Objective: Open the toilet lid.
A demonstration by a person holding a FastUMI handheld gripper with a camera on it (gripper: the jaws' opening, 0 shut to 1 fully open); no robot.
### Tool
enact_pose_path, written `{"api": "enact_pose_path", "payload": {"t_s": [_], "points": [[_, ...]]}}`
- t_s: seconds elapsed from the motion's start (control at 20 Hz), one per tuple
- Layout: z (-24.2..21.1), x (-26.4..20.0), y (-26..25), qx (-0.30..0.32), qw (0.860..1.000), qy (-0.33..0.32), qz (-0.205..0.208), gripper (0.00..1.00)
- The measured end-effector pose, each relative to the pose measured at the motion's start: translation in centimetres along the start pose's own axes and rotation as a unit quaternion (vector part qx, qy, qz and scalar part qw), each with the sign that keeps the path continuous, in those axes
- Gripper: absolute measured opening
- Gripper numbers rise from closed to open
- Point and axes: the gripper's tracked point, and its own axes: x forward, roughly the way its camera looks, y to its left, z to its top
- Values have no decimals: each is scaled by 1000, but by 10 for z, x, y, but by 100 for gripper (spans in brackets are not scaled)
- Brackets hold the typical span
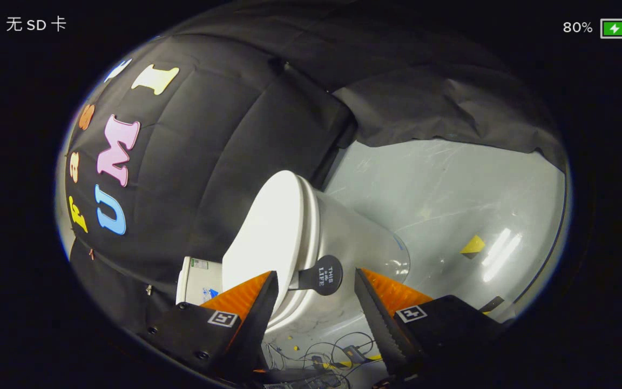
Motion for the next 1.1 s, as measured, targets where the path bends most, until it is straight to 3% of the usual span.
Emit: {"api": "enact_pose_path", "payload": {"t_s": [0.05,0.15,0.25,0.3,0.35,0.7,1.1], "points": [[0,8,0,5,1000,0,1,90],[-3,19,-20,6,999,12,-45,55],[6,17,-13,24,999,-2,-35,19],[2,11,-9,30,999,-1,-17,19],[5,12,-4,31,999,1,-11,6],[4,-6,24,-28,999,-15,-36,6],[21,-48,108,-120,989,-68,-53,5]]}}
